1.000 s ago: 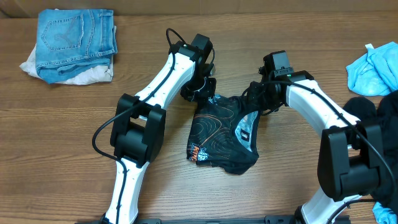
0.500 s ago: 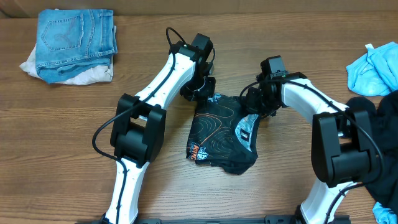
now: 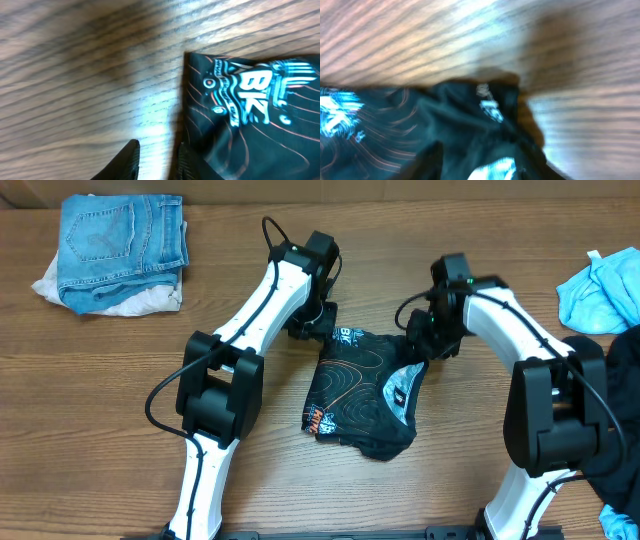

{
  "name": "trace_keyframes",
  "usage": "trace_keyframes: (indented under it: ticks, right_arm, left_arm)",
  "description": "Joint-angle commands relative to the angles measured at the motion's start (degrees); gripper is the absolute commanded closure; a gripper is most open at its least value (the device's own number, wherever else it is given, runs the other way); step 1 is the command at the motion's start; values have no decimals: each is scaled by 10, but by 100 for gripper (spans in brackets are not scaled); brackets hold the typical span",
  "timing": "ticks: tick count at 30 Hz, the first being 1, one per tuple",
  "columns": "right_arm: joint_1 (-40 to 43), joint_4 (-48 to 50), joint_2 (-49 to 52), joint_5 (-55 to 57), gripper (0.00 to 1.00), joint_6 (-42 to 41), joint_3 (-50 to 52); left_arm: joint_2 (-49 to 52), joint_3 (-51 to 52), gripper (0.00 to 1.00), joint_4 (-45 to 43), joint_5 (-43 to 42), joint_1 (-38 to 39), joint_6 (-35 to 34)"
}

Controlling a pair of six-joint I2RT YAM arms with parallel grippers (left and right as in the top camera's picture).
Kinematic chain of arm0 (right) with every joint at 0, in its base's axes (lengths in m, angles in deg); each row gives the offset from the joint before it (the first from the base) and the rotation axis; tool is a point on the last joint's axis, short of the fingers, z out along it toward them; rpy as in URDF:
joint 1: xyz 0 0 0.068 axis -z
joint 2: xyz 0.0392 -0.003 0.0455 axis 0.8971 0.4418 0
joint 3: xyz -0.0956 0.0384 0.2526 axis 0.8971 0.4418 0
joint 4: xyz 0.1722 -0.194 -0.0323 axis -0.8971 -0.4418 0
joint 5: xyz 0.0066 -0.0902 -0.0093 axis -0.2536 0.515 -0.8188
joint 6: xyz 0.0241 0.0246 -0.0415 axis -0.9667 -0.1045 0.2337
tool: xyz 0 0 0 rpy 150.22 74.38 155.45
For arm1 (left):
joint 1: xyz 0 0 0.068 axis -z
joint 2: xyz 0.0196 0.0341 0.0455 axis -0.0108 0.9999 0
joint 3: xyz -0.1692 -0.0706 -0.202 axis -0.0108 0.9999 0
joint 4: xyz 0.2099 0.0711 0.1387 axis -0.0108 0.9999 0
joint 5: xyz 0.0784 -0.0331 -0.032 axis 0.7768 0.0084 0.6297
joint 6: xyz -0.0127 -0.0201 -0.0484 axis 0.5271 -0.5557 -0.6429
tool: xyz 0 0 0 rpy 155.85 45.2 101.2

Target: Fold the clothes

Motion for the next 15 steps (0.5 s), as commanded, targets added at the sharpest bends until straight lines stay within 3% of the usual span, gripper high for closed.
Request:
trace_keyframes:
  ticks: [1,5,11,15]
  right_arm:
    - [3,-61,-23,14,48,8,-77]
    - [2,-147,-54,14,58,-3,-116]
    - [2,-233,-130,12,91,-26,-116]
    - [-1,-288,-193,12,94,-34,-114]
  left_arm:
    - [5,-70,69,42,20,-1,-4]
    - [5,-141,66,127,20,0,-4]
    - [-4,-219,69,215,20,1,-21]
    - [-42,-221,73,249,33,2,-39]
